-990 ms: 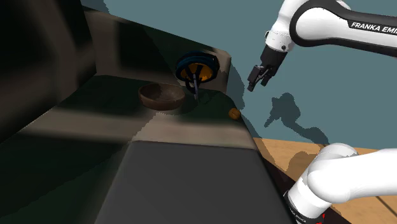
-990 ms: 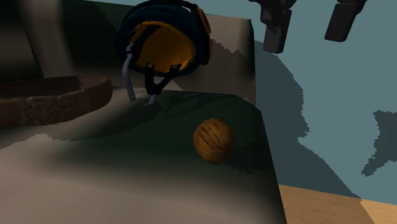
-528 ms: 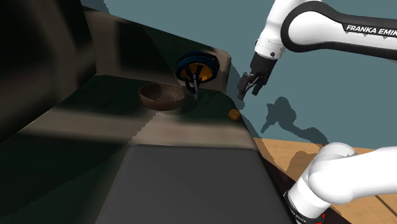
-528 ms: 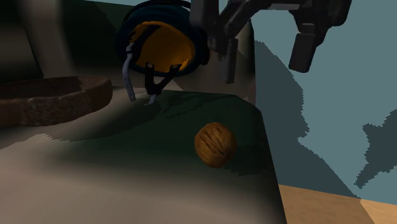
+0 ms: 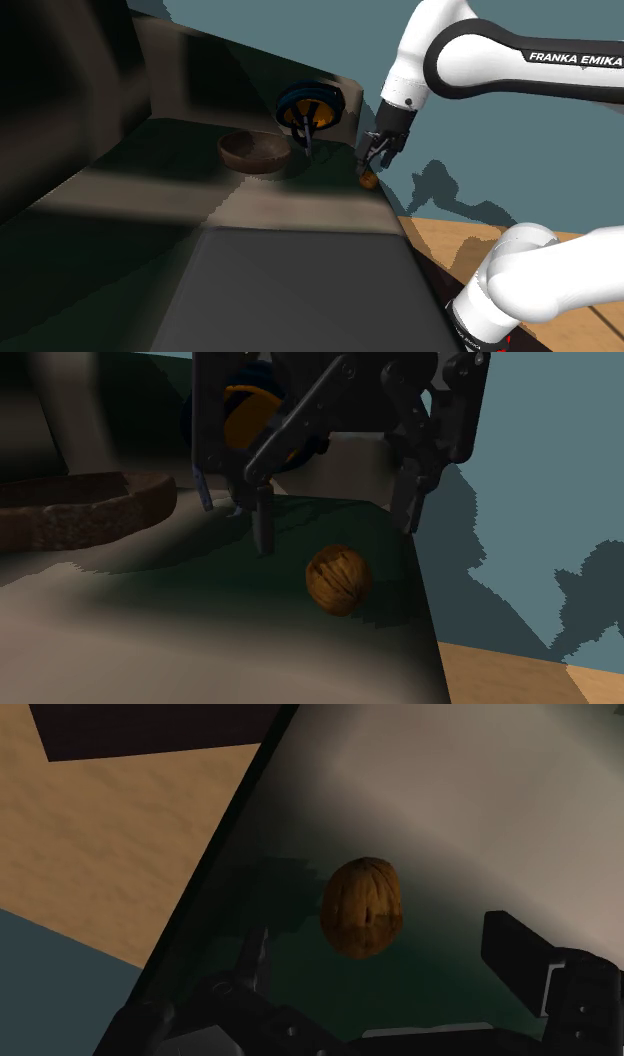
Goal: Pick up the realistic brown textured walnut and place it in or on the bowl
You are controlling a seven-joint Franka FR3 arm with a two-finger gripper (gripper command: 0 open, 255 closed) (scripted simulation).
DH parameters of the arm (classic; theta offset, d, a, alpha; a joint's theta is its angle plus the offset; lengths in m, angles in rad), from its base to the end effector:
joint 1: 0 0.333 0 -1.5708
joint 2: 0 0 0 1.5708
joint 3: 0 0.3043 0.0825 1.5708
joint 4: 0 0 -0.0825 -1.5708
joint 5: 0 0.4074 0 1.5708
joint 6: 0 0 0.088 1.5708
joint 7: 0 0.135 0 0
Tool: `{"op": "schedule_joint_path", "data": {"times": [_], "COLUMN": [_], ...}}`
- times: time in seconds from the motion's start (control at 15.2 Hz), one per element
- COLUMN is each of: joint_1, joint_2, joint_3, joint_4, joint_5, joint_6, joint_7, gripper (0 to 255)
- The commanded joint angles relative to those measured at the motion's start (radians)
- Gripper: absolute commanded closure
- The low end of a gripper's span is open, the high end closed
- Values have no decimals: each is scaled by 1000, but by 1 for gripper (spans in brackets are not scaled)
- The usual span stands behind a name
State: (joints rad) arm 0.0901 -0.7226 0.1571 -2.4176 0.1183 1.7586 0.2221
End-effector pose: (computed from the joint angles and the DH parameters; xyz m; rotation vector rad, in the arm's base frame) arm 0.3579 0.1090 0.5142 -3.1148 0.0459 -0.0843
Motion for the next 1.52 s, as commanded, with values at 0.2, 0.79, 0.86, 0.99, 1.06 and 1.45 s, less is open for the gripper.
{"op": "schedule_joint_path", "data": {"times": [0.2, 0.79, 0.86, 0.99, 1.06, 1.45], "joint_1": [3, 3, 3, 3, 3, 1], "joint_2": [0, 0, 0, 0, 0, 1], "joint_3": [6, 6, 6, 6, 6, 3], "joint_4": [-61, -61, -61, -61, -61, -34], "joint_5": [6, 6, 6, 6, 6, 4], "joint_6": [61, 61, 61, 61, 61, 35], "joint_7": [-1, -1, -1, -1, -1, 0], "gripper": [0, 255, 255, 255, 255, 255]}}
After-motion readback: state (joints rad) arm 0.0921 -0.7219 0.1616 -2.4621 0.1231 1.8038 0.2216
